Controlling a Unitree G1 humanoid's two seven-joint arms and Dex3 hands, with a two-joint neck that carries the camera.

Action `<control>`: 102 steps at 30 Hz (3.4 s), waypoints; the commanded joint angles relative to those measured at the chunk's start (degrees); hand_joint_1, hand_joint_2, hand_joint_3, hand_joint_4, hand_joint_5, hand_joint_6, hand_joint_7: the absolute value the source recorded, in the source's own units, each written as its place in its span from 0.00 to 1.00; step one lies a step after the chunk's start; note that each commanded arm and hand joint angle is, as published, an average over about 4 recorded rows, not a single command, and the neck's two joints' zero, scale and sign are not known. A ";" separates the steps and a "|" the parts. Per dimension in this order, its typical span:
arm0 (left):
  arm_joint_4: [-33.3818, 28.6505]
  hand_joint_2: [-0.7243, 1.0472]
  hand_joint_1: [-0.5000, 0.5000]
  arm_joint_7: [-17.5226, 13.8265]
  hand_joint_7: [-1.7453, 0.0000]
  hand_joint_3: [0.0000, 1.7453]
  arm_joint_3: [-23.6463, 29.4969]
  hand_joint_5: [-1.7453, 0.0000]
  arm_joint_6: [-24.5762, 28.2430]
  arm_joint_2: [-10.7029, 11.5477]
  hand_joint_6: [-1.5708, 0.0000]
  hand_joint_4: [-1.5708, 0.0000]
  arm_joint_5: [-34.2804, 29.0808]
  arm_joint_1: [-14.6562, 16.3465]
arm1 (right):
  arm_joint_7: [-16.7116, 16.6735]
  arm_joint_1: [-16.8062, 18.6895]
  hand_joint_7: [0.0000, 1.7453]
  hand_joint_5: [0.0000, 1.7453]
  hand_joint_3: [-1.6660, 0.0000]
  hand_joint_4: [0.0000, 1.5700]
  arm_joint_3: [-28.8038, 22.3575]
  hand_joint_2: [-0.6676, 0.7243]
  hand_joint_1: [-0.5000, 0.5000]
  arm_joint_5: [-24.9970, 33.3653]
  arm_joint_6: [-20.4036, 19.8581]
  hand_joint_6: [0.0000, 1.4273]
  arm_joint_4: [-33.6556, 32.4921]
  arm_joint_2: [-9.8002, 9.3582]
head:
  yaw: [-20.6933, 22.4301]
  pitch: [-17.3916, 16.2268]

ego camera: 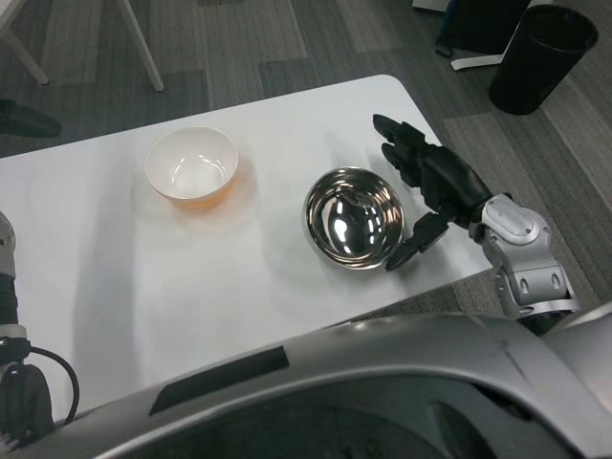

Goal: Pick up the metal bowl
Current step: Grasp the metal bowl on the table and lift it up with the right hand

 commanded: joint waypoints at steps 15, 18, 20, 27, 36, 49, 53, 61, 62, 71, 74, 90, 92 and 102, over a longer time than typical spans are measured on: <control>-1.43 0.00 0.00 0.02 1.00 0.05 0.76 1.00 0.85 0.84 1.00 1.00 -0.69 0.03 | 1.23 0.24 0.00 0.00 0.95 0.00 -3.10 0.44 0.29 0.49 1.49 0.00 -6.15 0.11 | 0.89 -1.01; -1.52 0.00 0.00 0.05 1.00 0.04 0.89 1.00 1.09 1.06 1.00 1.00 -0.69 0.03 | 1.23 -0.04 0.00 0.00 0.95 0.00 -2.02 0.42 0.29 -2.45 1.36 0.00 -6.06 0.24 | 0.88 -1.01; -1.52 0.00 0.00 0.00 1.00 0.04 0.89 1.00 1.31 1.10 1.00 1.00 -0.69 0.03 | 1.23 -0.57 0.00 0.00 0.95 0.00 -0.75 0.42 0.29 -3.86 0.79 0.00 -5.22 0.54 | 0.85 -1.03; -1.43 0.00 0.00 0.00 1.00 0.03 0.87 1.00 1.40 1.10 1.00 1.00 -0.69 -0.04 | -0.05 -2.86 0.00 0.00 0.95 0.00 4.13 0.45 0.29 -5.29 -4.99 0.00 0.99 1.67 | 0.89 -0.83; -1.43 0.00 0.00 0.00 1.00 0.03 0.81 1.00 1.40 1.01 1.00 1.00 -0.69 0.03 | -2.29 -4.79 0.00 0.00 0.95 0.00 7.38 0.45 0.25 -5.62 -10.81 0.00 6.29 1.86 | 0.79 -0.42; -1.43 0.00 0.00 0.00 1.00 0.04 0.30 1.00 1.40 0.68 1.00 1.00 -0.69 0.12 | -5.78 -7.91 0.00 0.00 0.95 0.00 12.02 0.45 0.25 -5.27 -18.31 0.00 13.45 1.60 | -0.08 -0.09; -1.45 0.00 0.00 0.00 1.00 0.05 0.28 1.00 1.40 0.60 1.00 1.00 -0.69 0.21 | -6.18 -8.42 0.00 0.00 0.95 0.00 13.12 0.44 0.24 -5.27 -19.18 0.00 14.62 1.31 | 0.16 -0.03; -1.47 0.00 0.00 0.00 1.00 0.05 0.37 1.00 1.40 0.46 1.00 1.00 -0.69 0.65 | -6.75 -9.43 0.05 0.00 0.69 0.00 15.16 0.27 0.18 -5.58 -20.61 0.00 16.44 0.39 | 0.97 0.16; -1.47 0.00 0.00 0.00 1.00 0.05 0.37 1.00 1.40 0.44 1.00 1.00 -0.69 0.73 | -6.94 -9.54 0.08 0.00 0.61 0.00 15.43 0.23 0.16 -5.58 -20.88 0.00 16.71 0.19 | 1.09 0.24; -1.74 0.00 0.00 0.00 1.00 0.05 0.63 1.00 1.40 0.35 1.00 1.00 -0.69 1.35 | -9.71 -10.55 0.84 0.40 0.23 0.01 16.44 0.10 0.04 -5.05 -26.50 0.04 20.75 -0.60 | 1.74 0.51; -1.78 0.00 0.00 0.02 1.00 0.05 0.63 1.00 1.40 0.35 1.00 1.00 -0.69 1.44 | -10.48 -10.68 0.88 0.61 0.14 0.05 16.44 0.07 0.04 -4.94 -27.56 0.19 21.43 -0.80 | 1.91 0.49; -1.58 0.00 0.00 0.09 1.00 0.04 0.34 1.00 1.40 0.29 1.00 1.00 -0.76 1.52 | -12.42 -10.85 0.88 0.94 0.10 0.35 14.11 0.05 0.06 -1.03 -28.61 0.70 15.87 -1.56 | 2.51 3.09; -1.43 0.00 0.00 0.09 1.00 0.05 0.19 1.00 1.40 0.24 1.00 1.00 -0.78 1.52 | -12.81 -10.94 0.88 0.94 0.10 0.35 13.23 0.05 0.04 -0.08 -27.75 0.70 13.67 -1.74 | 2.61 4.91; -0.53 0.00 0.00 0.00 1.00 0.05 -1.74 1.00 1.29 -0.70 1.00 1.00 -0.65 1.52 | -15.32 -15.29 0.88 0.94 0.10 0.40 6.66 0.05 0.04 -0.63 -17.93 0.67 4.42 -2.60 | 5.38 26.86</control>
